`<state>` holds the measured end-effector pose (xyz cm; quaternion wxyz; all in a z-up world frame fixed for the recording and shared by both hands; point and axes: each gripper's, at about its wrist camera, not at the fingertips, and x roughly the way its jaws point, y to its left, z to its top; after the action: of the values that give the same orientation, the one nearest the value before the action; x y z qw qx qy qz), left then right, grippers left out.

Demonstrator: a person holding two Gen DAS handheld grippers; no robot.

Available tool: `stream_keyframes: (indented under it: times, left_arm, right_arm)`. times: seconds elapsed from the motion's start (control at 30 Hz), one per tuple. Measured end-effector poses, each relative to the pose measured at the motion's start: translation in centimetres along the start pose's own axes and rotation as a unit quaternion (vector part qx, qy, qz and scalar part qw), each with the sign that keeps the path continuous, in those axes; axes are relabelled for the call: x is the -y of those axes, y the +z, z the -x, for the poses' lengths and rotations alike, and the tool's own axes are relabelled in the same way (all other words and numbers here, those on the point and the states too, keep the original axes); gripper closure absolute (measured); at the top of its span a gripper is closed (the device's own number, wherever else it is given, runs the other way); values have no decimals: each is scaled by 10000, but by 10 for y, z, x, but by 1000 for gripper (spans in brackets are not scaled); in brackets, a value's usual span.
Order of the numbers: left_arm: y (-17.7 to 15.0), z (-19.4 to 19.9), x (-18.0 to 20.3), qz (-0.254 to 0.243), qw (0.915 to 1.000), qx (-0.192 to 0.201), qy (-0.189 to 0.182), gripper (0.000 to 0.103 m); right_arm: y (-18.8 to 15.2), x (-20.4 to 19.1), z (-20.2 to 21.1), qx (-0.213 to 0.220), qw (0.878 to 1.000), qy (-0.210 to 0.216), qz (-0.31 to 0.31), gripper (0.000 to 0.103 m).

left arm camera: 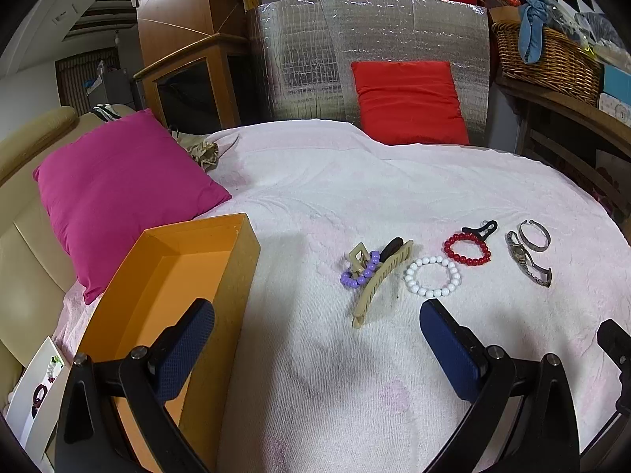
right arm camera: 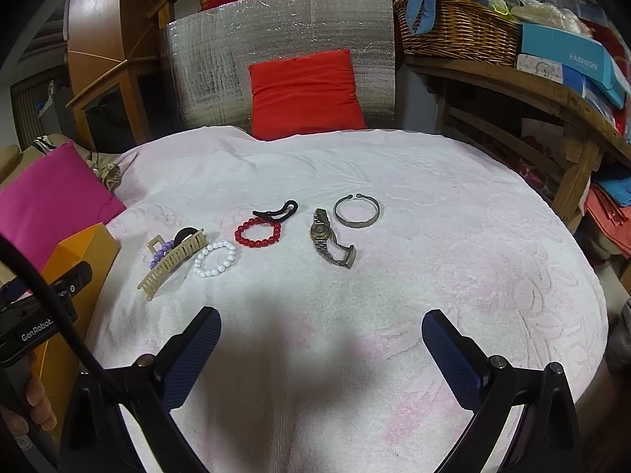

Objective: Organize jewelry

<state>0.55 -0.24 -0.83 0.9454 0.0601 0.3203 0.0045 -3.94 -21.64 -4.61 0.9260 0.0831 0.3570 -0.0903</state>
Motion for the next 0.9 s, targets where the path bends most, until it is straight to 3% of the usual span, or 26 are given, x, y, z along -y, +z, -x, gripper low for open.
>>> stream_keyframes:
  times: [0.9]
  left_arm:
    - [-2, -2, 0, -29, 10000, -33, 53, 0]
  right_arm:
    - [2, -1, 2, 37, 10000, 15, -34, 0]
